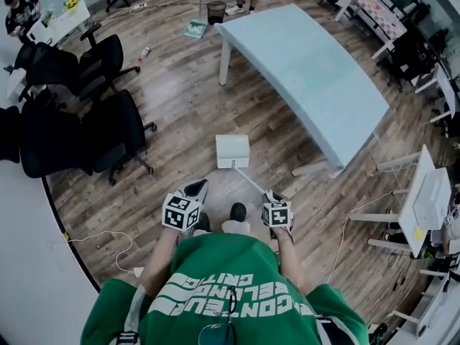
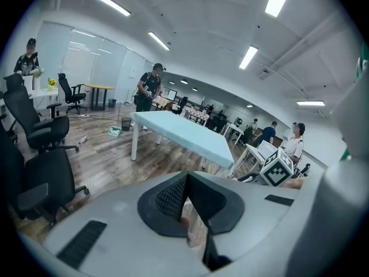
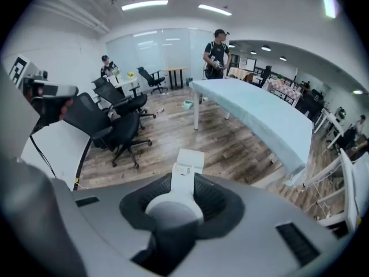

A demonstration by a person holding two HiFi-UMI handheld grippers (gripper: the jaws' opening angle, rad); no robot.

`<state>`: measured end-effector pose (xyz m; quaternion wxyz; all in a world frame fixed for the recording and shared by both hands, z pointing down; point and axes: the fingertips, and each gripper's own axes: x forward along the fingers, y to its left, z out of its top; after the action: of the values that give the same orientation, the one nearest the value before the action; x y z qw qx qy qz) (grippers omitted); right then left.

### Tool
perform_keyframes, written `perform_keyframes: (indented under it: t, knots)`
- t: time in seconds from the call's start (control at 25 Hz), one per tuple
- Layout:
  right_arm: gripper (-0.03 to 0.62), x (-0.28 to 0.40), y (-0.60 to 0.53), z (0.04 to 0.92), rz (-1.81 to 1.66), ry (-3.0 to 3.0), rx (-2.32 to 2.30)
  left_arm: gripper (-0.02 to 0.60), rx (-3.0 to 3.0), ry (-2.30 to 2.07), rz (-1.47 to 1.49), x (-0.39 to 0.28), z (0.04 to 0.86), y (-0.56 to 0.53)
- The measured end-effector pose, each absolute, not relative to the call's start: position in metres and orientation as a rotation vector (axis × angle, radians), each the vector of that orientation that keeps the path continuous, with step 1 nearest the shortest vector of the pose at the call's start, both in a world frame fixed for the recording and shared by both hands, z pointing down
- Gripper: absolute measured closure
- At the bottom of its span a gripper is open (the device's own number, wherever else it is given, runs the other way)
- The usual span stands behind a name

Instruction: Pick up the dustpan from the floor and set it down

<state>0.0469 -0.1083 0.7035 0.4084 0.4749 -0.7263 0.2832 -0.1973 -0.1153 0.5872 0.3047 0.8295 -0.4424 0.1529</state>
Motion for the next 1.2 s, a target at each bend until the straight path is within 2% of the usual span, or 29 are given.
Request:
perform_keyframes:
  t: [0.56,1.2]
  knots:
    - [0.479,0.030,-0.141,0.548,0.431,-2.127,1.320,0.588,2.220,-1.258,0.319,-0.192,0.558,-0.145]
    - [0.479,0.026,-0.151,0.529,0.370,-2.146,1.318,0.588,2.272,-1.264,0.313,-0.181,0.542,-0.148]
